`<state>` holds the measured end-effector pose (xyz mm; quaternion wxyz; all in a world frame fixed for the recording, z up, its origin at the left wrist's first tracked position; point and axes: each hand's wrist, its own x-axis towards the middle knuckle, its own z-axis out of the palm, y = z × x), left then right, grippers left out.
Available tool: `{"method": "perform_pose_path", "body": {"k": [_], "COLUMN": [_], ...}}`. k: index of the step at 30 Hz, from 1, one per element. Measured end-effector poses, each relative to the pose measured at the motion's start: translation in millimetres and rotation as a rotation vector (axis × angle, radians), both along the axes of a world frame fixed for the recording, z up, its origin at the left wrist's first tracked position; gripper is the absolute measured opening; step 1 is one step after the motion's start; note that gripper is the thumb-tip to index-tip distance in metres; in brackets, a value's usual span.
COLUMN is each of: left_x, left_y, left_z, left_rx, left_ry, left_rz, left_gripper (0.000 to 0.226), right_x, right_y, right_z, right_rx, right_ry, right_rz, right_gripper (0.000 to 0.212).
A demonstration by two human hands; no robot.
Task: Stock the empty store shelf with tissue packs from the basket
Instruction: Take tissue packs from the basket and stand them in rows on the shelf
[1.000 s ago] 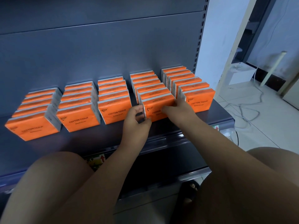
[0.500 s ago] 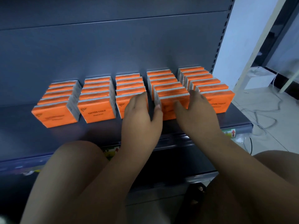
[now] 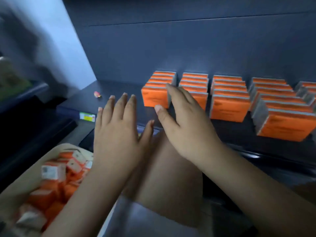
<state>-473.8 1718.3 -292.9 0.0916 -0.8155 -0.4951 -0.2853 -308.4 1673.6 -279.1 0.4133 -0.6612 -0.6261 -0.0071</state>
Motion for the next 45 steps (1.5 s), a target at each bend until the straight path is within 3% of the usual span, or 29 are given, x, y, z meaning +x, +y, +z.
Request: {"method": "perform_pose_path", "body": {"k": [7, 14, 25, 30, 35, 39, 42, 43, 45], "left_x": [-154, -265, -305, -312, -321, -333, -339, -340, -344], "left_y": [-24, -44, -14, 19, 51, 71, 80, 82, 87], "left_z": [-31, -98, -182, -225, -256, -262, -262, -262, -266], "left_rx": [-0.110, -0.303, -0.718, -0.828, -0.729, -0.614, -0.592, -0.618, -0.674], "left_ry": [-0.029, -0.090, -0.296, -0.243, -0.186, -0.273, -0.324, -0.315, -0.286], "left_rz": [0.412, 0.694, 0.760, 0.752, 0.872, 1.039, 1.165, 1.193, 1.214], "left_gripper": [0.075, 0.062, 0.048, 0.043, 0.038, 0.051, 0.049, 0.050, 0.052], "right_x": [-165, -292, -331, -355, -371, -383, -389, -388, -386], "right_y": [36, 64, 124, 150, 178, 197, 204, 206, 208], "right_z": [-21, -80, -186, -230, -268, -292, -307, -312, -321], "right_rx": [-0.099, -0.392, -0.877, -0.965, -1.119, -1.225, -1.275, -1.270, -1.287], "right_ry": [-0.083, -0.157, -0.280, -0.302, -0.308, -0.320, -0.259, -0.243, -0.265], "right_rz": [0.342, 0.540, 0.562, 0.568, 0.582, 0.566, 0.533, 0.519, 0.501], "right_gripper": [0.064, 0.056, 0.050, 0.045, 0.043, 0.048, 0.063, 0.063, 0.041]}}
